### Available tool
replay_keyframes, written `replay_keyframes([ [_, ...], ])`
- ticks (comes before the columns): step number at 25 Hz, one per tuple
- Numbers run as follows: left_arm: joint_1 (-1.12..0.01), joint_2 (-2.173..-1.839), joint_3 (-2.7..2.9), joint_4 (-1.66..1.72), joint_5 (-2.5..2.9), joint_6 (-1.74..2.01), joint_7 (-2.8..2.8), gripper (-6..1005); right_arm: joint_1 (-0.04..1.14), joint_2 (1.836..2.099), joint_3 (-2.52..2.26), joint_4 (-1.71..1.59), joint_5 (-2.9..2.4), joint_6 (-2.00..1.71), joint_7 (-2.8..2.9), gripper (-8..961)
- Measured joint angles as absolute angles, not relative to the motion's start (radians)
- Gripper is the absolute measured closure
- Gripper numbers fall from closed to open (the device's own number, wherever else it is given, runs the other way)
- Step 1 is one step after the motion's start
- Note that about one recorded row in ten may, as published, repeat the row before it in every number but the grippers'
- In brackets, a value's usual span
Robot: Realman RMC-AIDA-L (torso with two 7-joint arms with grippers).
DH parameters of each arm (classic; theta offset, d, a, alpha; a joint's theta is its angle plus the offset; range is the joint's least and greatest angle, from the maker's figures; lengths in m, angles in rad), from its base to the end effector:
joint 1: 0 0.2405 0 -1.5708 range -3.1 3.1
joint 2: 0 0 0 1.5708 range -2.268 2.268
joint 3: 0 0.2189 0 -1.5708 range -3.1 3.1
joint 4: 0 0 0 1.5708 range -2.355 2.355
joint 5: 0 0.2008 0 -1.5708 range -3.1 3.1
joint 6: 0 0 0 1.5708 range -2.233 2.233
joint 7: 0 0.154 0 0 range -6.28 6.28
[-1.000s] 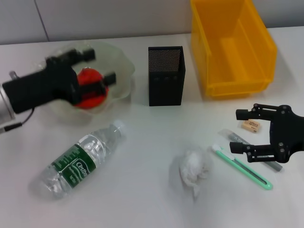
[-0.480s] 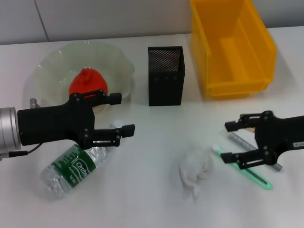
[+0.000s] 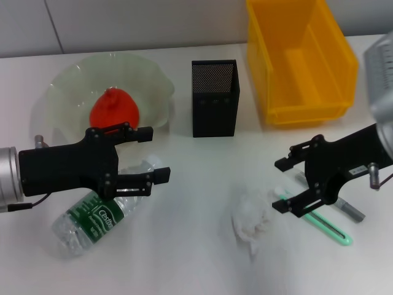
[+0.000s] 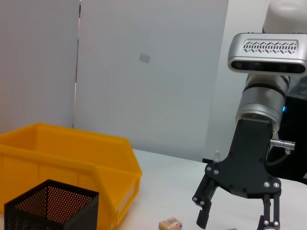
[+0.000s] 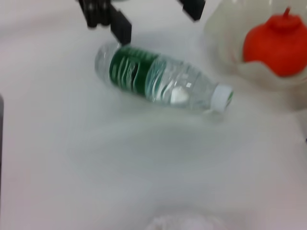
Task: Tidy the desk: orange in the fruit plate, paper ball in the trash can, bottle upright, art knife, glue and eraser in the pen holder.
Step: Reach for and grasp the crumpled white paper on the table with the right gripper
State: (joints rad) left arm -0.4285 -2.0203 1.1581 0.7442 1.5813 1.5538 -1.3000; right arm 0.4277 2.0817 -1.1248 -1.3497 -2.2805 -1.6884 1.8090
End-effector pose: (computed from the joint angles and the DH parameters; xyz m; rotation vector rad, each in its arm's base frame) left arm -0.1911 0.2927 0.0022 -2.8465 -0.3254 -0.8350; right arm 0.1869 0.2953 0.0339 -2.9611 0.3746 -0.1075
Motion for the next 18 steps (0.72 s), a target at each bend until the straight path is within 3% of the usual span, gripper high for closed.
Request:
replay_keyframes([
  [18, -0.410, -2.023, 1.158, 0.744, 1.582, 1.555, -1.287, 155, 0.483, 2.082, -1.311, -1.331, -2.371, -1.624, 1.914, 130],
])
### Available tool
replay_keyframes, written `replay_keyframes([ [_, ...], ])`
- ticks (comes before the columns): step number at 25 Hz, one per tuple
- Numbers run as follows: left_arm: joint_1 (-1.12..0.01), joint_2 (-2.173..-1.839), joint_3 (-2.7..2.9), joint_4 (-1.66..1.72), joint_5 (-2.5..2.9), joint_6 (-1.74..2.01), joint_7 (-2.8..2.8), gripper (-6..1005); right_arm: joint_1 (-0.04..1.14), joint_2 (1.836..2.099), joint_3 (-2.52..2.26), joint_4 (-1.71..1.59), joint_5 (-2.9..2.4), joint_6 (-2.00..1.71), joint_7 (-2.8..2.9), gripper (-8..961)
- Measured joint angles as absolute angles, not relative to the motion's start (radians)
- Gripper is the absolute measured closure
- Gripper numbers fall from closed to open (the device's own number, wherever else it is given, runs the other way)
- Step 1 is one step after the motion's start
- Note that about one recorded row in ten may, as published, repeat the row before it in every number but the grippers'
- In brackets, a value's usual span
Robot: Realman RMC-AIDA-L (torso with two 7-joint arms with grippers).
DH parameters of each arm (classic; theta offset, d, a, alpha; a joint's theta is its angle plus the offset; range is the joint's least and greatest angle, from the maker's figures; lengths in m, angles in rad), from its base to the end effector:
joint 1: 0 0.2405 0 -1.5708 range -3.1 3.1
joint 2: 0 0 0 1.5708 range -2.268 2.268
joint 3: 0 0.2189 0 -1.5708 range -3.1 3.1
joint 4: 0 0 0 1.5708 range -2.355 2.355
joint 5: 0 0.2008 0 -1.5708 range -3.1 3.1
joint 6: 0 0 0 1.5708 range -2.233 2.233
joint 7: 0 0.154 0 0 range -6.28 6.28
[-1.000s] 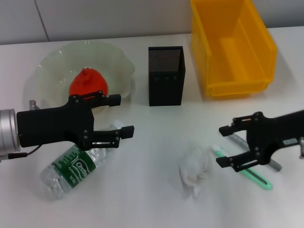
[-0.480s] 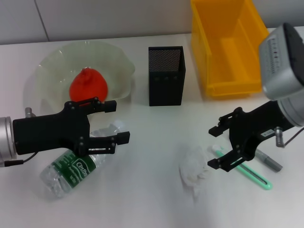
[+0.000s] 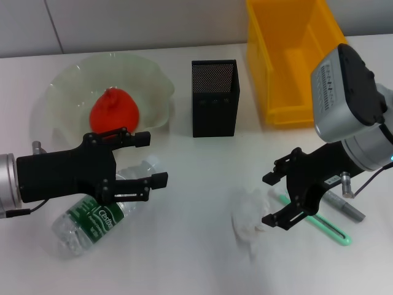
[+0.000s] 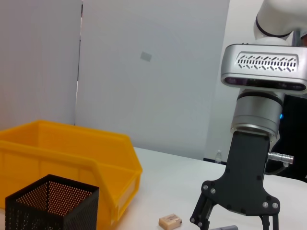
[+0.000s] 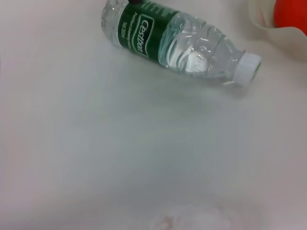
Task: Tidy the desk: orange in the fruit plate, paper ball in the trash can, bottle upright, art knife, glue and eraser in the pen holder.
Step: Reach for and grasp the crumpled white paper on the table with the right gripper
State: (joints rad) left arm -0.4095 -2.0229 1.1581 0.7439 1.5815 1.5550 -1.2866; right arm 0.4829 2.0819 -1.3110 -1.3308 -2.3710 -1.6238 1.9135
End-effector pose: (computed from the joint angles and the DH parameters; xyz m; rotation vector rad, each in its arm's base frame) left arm -0.1960 0.2886 0.0014 -2.8392 -0.3333 -0.8331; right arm 0.1753 0.2986 0.0044 -3.0009 0.3252 -0.3349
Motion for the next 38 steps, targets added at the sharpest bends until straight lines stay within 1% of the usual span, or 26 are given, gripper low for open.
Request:
replay_keyframes([
  [23, -0.411, -2.029, 1.161, 0.752, 1.583, 1.557, -1.285, 162, 0.515, 2.083, -1.411, -1.243, -2.370, -1.510, 1.926, 130],
  [38, -0.410, -2.026, 1.158, 0.752, 1.583, 1.551, -1.283, 167, 0.551, 2.085, -1.469, -1.190, -2.372, -1.464, 1.946, 131],
])
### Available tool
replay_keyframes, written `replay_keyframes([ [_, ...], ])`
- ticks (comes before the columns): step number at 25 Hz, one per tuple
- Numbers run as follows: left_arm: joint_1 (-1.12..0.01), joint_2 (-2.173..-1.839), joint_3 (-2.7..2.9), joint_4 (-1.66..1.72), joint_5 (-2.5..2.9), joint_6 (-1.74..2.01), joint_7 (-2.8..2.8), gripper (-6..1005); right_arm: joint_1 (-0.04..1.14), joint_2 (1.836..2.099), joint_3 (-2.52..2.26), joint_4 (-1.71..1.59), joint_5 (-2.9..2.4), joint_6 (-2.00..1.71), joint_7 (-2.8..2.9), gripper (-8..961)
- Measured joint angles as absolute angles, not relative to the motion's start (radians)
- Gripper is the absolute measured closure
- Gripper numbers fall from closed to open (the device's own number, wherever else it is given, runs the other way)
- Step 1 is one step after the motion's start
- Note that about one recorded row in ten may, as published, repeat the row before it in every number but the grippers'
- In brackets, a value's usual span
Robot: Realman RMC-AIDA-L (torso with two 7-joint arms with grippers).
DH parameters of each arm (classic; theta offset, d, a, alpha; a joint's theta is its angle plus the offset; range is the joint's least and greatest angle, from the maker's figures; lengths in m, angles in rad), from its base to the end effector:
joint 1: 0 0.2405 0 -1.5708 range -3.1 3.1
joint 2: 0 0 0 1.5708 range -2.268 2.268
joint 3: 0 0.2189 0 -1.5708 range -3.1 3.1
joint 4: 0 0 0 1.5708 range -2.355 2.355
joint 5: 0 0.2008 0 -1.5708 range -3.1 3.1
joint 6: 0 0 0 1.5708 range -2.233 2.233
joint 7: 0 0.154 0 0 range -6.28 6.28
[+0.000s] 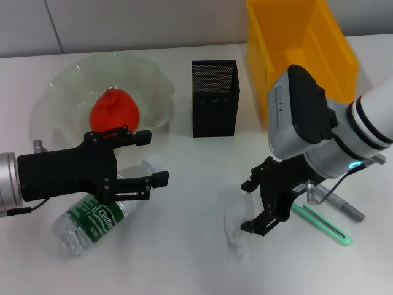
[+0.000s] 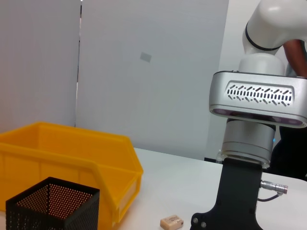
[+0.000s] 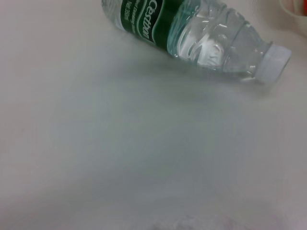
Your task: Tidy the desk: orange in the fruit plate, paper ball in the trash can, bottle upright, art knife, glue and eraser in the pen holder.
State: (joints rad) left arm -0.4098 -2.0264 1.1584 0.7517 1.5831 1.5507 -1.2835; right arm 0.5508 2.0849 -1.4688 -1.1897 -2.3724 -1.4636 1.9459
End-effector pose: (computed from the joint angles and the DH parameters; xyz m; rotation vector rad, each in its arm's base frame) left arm -0.1945 0.2895 0.0010 -2.8369 -0.3198 -0.8305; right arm 0.1712 0.3056 -0.0351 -3.0186 0.2659 -0.4172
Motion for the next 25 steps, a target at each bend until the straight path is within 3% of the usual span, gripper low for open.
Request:
replay_keyframes([
  [8, -0.410, -2.026, 1.158, 0.746, 1.583, 1.550, -1.271, 169, 0.552, 2.086, -1.484, -1.189, -2.373, -1.456, 1.965, 135],
  [19, -0.409, -2.026, 1.158, 0.748, 1.583, 1.554, -1.270, 172, 0.555, 2.082, -1.487, -1.207, -2.375, -1.463, 2.011, 486],
  [25, -0.407, -2.026, 1.158, 0.750, 1.583, 1.555, -1.270, 174, 0.545, 2.082, -1.479, -1.224, -2.375, -1.459, 2.026, 541],
])
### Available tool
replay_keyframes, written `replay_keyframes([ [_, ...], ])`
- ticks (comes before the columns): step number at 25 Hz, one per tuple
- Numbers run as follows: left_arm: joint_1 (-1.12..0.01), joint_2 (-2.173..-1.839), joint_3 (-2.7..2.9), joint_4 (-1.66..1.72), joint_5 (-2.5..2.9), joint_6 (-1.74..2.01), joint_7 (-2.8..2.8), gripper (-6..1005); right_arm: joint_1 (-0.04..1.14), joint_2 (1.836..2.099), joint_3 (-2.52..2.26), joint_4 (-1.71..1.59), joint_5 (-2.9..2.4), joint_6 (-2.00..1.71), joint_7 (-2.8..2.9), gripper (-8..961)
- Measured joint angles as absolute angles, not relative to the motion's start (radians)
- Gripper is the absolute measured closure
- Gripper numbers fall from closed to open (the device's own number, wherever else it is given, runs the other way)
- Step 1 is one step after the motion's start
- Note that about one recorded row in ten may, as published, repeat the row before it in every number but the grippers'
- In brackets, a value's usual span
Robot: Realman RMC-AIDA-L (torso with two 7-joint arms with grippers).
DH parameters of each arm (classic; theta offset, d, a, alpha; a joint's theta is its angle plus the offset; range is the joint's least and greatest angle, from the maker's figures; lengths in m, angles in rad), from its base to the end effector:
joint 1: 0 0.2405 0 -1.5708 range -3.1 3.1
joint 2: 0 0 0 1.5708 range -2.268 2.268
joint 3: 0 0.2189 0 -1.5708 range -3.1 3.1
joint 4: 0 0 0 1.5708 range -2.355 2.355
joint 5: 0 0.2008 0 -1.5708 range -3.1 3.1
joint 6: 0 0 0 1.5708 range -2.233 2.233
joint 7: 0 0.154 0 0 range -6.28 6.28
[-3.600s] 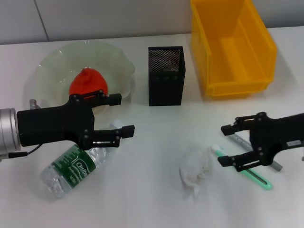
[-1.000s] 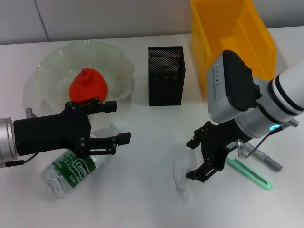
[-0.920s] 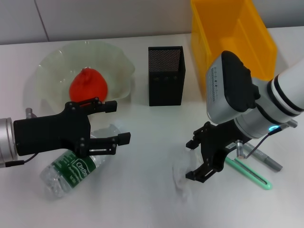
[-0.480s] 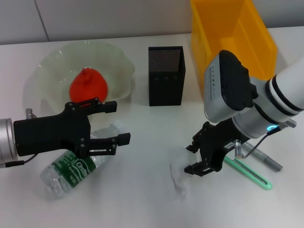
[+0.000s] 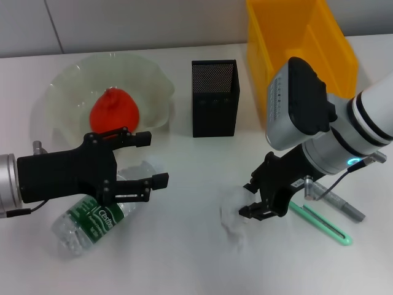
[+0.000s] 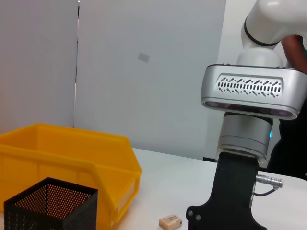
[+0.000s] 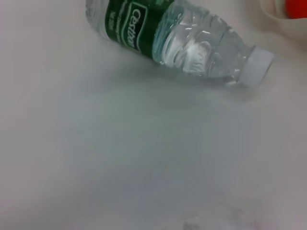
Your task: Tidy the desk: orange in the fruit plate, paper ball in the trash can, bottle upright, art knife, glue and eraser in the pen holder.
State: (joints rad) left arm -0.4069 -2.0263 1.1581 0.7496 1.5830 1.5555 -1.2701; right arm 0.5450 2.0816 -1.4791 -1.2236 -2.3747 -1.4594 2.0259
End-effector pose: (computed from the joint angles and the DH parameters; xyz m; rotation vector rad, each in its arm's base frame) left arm -0.1953 0.2881 0.0009 -2.8381 -0.3058 -0.8315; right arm 0.1666 0.3074 -0.0323 -2.9826 0.3408 -0.4078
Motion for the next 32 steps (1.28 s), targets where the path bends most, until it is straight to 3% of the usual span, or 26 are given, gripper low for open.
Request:
replay_keyframes([
  [32, -0.408, -2.030, 1.161, 0.753, 1.583, 1.546, -1.270, 184, 0.499, 2.078, -1.373, -1.325, -2.409, -1.467, 2.041, 570],
])
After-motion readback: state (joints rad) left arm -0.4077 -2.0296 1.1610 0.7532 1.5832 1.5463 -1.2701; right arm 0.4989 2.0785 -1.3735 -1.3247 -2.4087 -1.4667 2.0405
